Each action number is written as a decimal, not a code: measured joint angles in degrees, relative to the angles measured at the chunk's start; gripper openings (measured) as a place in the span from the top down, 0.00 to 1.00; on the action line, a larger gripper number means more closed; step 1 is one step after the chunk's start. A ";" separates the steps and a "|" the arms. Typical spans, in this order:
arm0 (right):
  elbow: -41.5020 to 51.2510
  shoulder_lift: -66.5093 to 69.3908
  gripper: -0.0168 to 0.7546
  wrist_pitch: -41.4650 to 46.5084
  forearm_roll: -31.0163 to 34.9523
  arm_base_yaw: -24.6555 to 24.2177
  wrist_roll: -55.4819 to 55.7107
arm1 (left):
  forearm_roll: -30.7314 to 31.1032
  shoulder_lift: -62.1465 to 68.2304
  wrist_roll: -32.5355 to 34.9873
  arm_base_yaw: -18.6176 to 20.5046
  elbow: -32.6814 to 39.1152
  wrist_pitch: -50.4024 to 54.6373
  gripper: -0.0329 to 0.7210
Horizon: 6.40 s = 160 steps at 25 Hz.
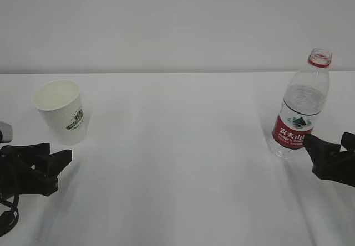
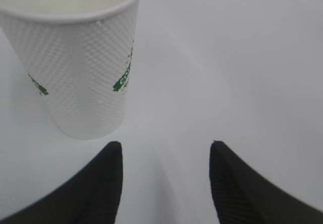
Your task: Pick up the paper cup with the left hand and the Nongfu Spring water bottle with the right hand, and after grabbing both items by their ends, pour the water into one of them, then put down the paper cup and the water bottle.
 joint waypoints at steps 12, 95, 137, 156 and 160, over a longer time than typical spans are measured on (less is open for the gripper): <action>-4.79 8.50 0.17 -0.20 -1.96 0.00 0.00 | -0.35 0.13 0.00 0.00 0.00 -0.02 0.42; -20.36 14.72 0.46 1.66 -5.63 0.00 0.10 | -0.55 0.13 0.00 0.00 0.00 -0.12 0.43; -2.46 -11.47 0.46 4.13 -5.64 0.00 0.00 | 2.85 0.13 0.00 0.00 0.00 -0.12 0.43; -2.21 -17.04 0.46 10.19 -5.64 0.00 0.00 | 0.94 0.13 0.00 0.00 0.00 -0.12 0.43; -2.21 -17.04 0.46 10.19 -5.74 0.00 0.00 | -0.77 0.13 0.00 0.00 0.00 -0.12 0.37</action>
